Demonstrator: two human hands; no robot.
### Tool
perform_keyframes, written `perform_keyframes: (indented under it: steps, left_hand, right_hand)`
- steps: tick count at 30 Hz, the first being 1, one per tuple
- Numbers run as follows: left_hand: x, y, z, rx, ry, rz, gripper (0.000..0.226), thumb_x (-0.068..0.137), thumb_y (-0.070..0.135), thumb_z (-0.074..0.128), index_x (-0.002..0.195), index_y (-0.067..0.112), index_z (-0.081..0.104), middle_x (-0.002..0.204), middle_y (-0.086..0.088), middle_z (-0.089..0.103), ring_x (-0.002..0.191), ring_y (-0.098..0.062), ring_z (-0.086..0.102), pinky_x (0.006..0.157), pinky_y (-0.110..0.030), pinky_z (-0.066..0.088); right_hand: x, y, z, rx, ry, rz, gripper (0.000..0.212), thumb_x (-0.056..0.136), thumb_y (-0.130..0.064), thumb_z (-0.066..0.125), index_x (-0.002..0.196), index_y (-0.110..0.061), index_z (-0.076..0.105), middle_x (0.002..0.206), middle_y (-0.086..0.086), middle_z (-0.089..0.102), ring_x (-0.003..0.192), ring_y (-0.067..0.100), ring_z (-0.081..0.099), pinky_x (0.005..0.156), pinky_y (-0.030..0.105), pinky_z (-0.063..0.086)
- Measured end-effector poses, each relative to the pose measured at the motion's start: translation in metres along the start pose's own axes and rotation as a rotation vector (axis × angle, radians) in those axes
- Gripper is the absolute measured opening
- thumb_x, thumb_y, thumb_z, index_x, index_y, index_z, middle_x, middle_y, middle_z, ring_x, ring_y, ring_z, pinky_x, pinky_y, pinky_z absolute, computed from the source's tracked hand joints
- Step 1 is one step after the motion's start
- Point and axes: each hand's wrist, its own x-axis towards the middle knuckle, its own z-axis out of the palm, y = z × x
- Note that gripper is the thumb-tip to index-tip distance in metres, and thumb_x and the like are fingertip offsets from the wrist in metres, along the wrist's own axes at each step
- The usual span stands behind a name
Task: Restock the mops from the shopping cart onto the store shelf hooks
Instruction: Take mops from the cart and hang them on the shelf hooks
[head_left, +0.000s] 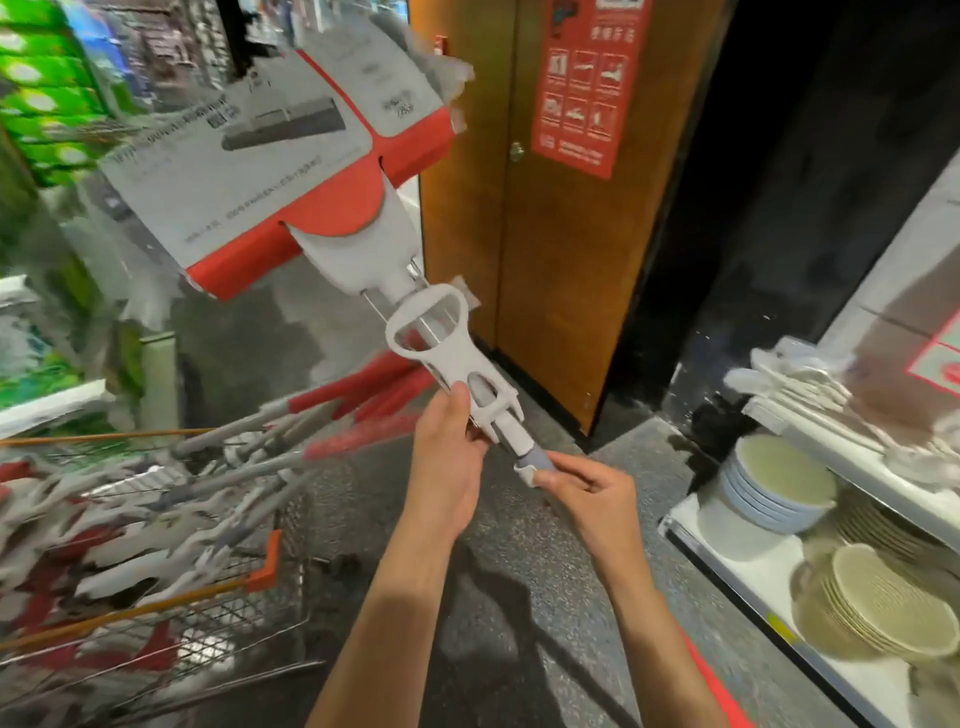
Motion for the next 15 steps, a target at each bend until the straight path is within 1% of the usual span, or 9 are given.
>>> perform_keyframes:
  steps: [3,5,7,9,10,11,12,13,15]
  left_hand:
    - [-0.020,-0.027,0.034,-0.014,-0.046,-0.012,0.028,0.109,0.021,0.037,0.126,0.013,0.058,0.107,-0.002,0.070,0.095,-0.015,0.065,0.087,-0.038,0.049]
    - [-0.031,-0.040,0.054,-0.010,-0.094,-0.017,0.035,0.108,0.020,0.039,0.141,0.011,0.049,0.122,-0.007,0.067,0.099,-0.012,0.067,0.088,-0.035,0.051]
    - [-0.040,-0.052,0.073,0.006,-0.142,-0.035,0.038,0.108,0.019,0.039,0.145,0.010,0.043,0.129,-0.010,0.064,0.100,-0.009,0.067,0.088,-0.033,0.052]
    - [-0.047,-0.063,0.089,0.027,-0.193,-0.054,0.039,0.107,0.019,0.041,0.145,0.010,0.042,0.127,-0.008,0.065,0.100,-0.008,0.067,0.088,-0.031,0.052]
    - [-0.051,-0.069,0.098,0.033,-0.217,-0.067,0.038,0.107,0.019,0.042,0.144,0.010,0.043,0.126,-0.005,0.066,0.103,-0.009,0.067,0.090,-0.031,0.051]
    - [-0.054,-0.074,0.106,0.034,-0.236,-0.077,0.037,0.106,0.017,0.043,0.143,0.011,0.045,0.126,-0.004,0.067,0.106,-0.010,0.067,0.092,-0.031,0.051]
    - [-0.057,-0.080,0.114,0.039,-0.259,-0.088,0.036,0.106,0.015,0.044,0.141,0.013,0.047,0.125,-0.002,0.068,0.110,-0.012,0.067,0.094,-0.031,0.051]
    - [-0.061,-0.085,0.122,0.042,-0.281,-0.097,0.032,0.106,0.014,0.044,0.137,0.014,0.050,0.120,0.001,0.071,0.110,-0.013,0.067,0.095,-0.031,0.052]
    - [-0.068,-0.095,0.137,0.044,-0.354,-0.115,0.026,0.106,0.010,0.042,0.127,0.017,0.055,0.107,0.006,0.075,0.106,-0.012,0.067,0.091,-0.027,0.054]
  right_hand:
    - [-0.019,0.012,-0.042,0.021,0.070,-0.004,0.027,0.080,-0.002,0.079,0.093,-0.025,0.076,0.084,-0.005,0.078,0.073,0.011,0.074,0.064,0.021,0.057]
    - [-0.030,0.016,-0.065,0.039,0.111,-0.018,0.028,0.081,0.000,0.077,0.095,-0.025,0.076,0.086,-0.007,0.078,0.078,0.010,0.074,0.067,0.022,0.057]
    - [-0.040,0.022,-0.088,0.024,0.146,-0.034,0.027,0.084,-0.002,0.075,0.097,-0.025,0.076,0.089,-0.007,0.078,0.082,0.010,0.074,0.070,0.023,0.057]
    - [-0.048,0.028,-0.106,0.020,0.193,-0.031,0.019,0.089,-0.012,0.072,0.097,-0.029,0.078,0.093,-0.004,0.078,0.086,0.016,0.073,0.075,0.033,0.058]
    - [-0.053,0.031,-0.116,0.019,0.220,-0.028,0.015,0.091,-0.025,0.068,0.094,-0.034,0.079,0.094,-0.004,0.078,0.088,0.018,0.073,0.077,0.038,0.058]
    - [-0.056,0.033,-0.123,0.015,0.244,-0.019,0.018,0.091,-0.038,0.062,0.090,-0.038,0.080,0.094,-0.005,0.078,0.089,0.018,0.072,0.079,0.038,0.057]
    - [-0.060,0.033,-0.131,0.008,0.265,-0.001,0.025,0.090,-0.046,0.055,0.088,-0.040,0.079,0.094,-0.007,0.077,0.089,0.016,0.071,0.078,0.033,0.055]
    - [-0.062,0.032,-0.139,0.006,0.285,0.009,0.030,0.093,-0.047,0.051,0.088,-0.038,0.079,0.093,-0.007,0.077,0.090,0.015,0.071,0.077,0.026,0.052]
    - [-0.063,0.027,-0.156,0.055,0.342,0.010,0.031,0.104,-0.034,0.046,0.096,-0.027,0.075,0.095,-0.006,0.077,0.095,0.017,0.070,0.076,0.016,0.050]
